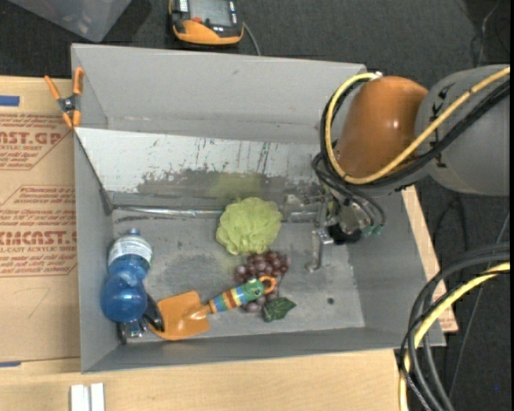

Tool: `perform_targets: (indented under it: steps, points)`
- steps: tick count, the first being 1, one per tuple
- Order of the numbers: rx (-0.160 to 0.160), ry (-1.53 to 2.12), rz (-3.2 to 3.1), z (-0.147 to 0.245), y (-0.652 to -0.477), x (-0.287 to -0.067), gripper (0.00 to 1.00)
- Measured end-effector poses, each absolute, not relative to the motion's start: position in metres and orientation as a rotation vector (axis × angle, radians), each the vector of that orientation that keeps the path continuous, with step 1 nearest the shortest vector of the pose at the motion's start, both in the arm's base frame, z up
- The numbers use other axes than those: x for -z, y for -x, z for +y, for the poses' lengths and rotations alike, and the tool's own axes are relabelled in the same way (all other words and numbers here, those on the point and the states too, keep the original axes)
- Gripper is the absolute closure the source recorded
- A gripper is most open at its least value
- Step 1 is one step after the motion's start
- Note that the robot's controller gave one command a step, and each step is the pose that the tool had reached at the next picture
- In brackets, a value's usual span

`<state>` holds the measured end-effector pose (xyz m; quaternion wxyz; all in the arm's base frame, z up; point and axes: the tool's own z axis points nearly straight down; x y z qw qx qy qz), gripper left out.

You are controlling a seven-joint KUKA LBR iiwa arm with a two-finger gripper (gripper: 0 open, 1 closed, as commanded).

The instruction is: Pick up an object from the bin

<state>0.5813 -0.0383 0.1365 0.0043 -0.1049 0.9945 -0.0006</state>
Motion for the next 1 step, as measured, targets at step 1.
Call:
perform_targets:
  steps: [1]
  points:
    - [-0.001, -0.206, 3.118, -0.0118, -0.552, -0.1326, 0.0]
